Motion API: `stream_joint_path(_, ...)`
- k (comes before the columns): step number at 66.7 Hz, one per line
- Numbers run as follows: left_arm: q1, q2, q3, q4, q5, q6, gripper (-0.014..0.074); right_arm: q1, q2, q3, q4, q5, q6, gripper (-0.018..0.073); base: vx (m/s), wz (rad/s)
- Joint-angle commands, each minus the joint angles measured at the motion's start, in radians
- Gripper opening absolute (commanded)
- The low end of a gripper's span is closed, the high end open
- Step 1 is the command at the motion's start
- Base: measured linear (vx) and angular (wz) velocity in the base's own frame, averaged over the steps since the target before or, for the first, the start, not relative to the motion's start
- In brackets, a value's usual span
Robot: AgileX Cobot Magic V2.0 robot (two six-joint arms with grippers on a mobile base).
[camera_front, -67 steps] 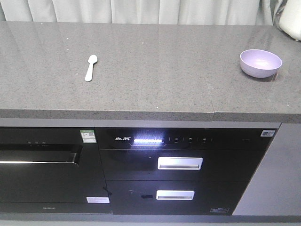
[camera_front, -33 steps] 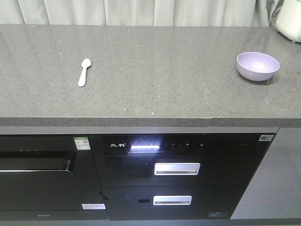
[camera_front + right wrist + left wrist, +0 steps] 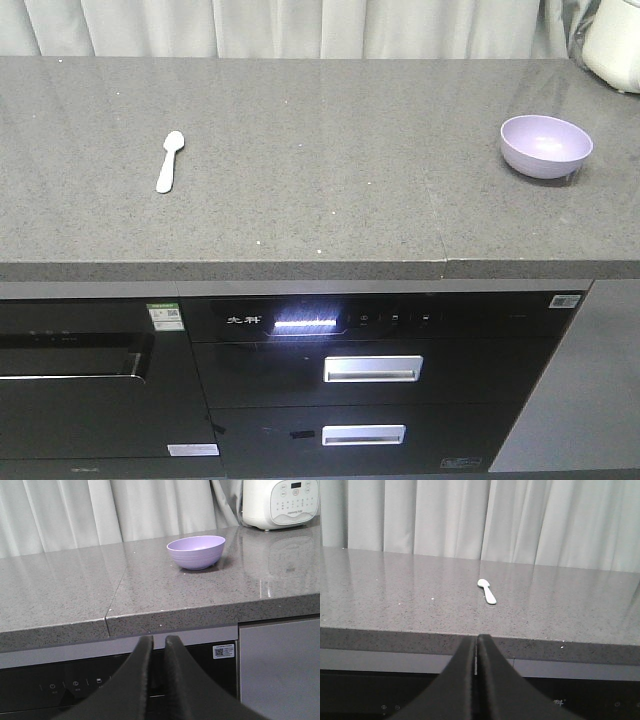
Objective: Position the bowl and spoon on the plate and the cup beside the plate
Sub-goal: 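Drive the base up to the counter, facing the spoon and bowl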
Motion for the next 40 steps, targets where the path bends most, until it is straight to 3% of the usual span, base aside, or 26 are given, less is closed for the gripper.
stream_joint_path(1, -0.002, -0.018, 0.030, -0.008, -0.074, -0.008, -0.0006, -0.003, -0.011, 0.017, -0.006, -0.073, -0.004, 0.0071, 0.04, -0.02)
stream_joint_path(40, -0.002, -0.018, 0.030, -0.008, -0.074, -0.008, -0.0006, -0.003, -0.011, 0.017, -0.006, -0.073, -0.004, 0.0071, 0.05, -0.01)
